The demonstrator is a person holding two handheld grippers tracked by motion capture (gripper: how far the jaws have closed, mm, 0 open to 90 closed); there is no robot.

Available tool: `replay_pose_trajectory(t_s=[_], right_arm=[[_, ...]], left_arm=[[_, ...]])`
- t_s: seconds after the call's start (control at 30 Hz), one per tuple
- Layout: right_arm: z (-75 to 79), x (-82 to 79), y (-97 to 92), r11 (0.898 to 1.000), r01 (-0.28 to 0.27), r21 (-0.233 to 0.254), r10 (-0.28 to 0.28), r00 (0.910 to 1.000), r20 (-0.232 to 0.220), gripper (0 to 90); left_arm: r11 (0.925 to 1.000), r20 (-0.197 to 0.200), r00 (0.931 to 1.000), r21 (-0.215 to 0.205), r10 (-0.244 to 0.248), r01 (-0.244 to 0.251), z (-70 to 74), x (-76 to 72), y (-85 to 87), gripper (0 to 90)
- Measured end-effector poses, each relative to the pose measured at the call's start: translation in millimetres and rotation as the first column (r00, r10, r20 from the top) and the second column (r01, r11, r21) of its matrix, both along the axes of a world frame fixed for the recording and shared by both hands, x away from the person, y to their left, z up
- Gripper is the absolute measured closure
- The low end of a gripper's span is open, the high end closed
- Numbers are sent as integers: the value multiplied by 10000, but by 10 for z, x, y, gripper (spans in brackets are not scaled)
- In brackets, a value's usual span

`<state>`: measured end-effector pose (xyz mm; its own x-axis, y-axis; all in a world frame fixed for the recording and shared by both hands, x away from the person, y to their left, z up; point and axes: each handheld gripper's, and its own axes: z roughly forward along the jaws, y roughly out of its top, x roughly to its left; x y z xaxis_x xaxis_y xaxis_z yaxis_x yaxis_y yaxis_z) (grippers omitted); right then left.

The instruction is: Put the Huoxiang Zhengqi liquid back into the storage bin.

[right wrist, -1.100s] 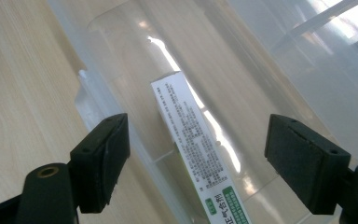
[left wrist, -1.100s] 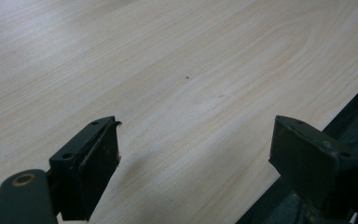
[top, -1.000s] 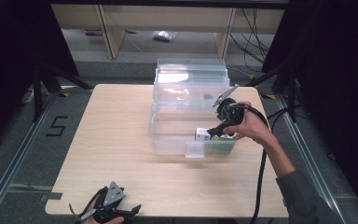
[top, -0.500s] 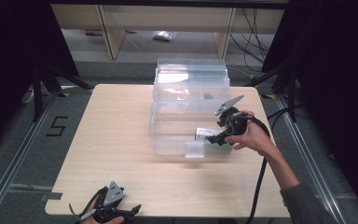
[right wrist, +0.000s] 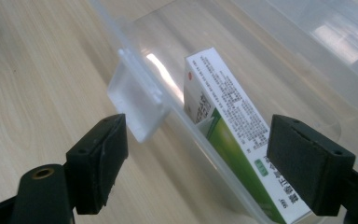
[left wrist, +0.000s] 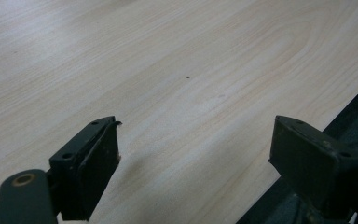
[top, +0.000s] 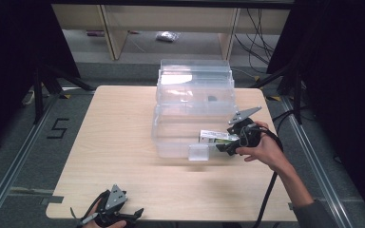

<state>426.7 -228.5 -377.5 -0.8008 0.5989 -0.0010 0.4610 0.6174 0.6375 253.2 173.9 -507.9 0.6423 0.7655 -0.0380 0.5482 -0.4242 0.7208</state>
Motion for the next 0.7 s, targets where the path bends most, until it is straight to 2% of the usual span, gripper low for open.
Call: replay_pose_trajectory(t_s=[0.03,0.07,0.1,0.13,0.2,0.23,0.27,0.3,0.33,0.47,0.5,0.57,0.6,0.63,0.67,0.7], right_arm=[[0,-16,-20,10000,-47,-63,47,10000,37,217],[-23,-29,-30,9999,-83,139,81,9998,164,218],[-28,-42,-48,9997,-4,241,0,9999,137,218],[-40,-57,-65,9995,-17,311,7,9995,315,218],[-48,-75,-105,9996,-55,291,49,9997,237,218],[-58,-97,-118,9990,183,406,-189,9997,141,219],[-68,-101,-135,9988,95,485,-103,9998,164,218],[-70,-135,-147,9978,423,516,-421,9991,-56,218],[-97,-127,-167,9971,245,715,-262,9994,232,216],[-95,-203,-223,9955,632,701,-637,9980,51,214],[-109,-216,-240,9960,482,752,-498,9986,197,211],[-138,-256,-246,9946,534,891,-553,9983,196,211],[-151,-273,-243,9942,473,965,-497,9985,224,210],[-147,-291,-256,9948,476,896,-493,9986,168,209],[-166,-308,-256,9932,527,1035,-557,9981,264,209],[-158,-322,-268,9941,405,1006,-418,9991,108,209]], left_arm=[[9997,7,10000,235,-75,75,4,9,14,150],[10000,24,10000,37,37,-37,-1,4,2,150],[9998,5,10000,187,-49,49,3,7,11,150],[10000,18,10000,62,19,-19,-2,4,2,150],[10000,24,10000,27,31,-31,-2,2,1,150],[9999,19,10000,131,-15,15,3,5,8,150],[9998,21,10000,200,-51,51,4,7,13,150],[10000,26,10000,62,30,-30,-1,3,3,150],[10000,23,10000,58,31,-31,-2,3,3,150],[9999,19,10000,162,-28,28,3,6,9,150],[10000,25,10000,67,29,-29,-1,3,2,150],[10000,1,10000,3,17,-17,0,-2,0,150],[9998,26,10000,200,-43,43,4,7,13,150],[9999,30,10000,149,-9,9,4,5,11,150],[9998,23,10000,195,-37,36,4,6,12,150],[10000,32,10000,62,44,-44,-3,4,1,150]])
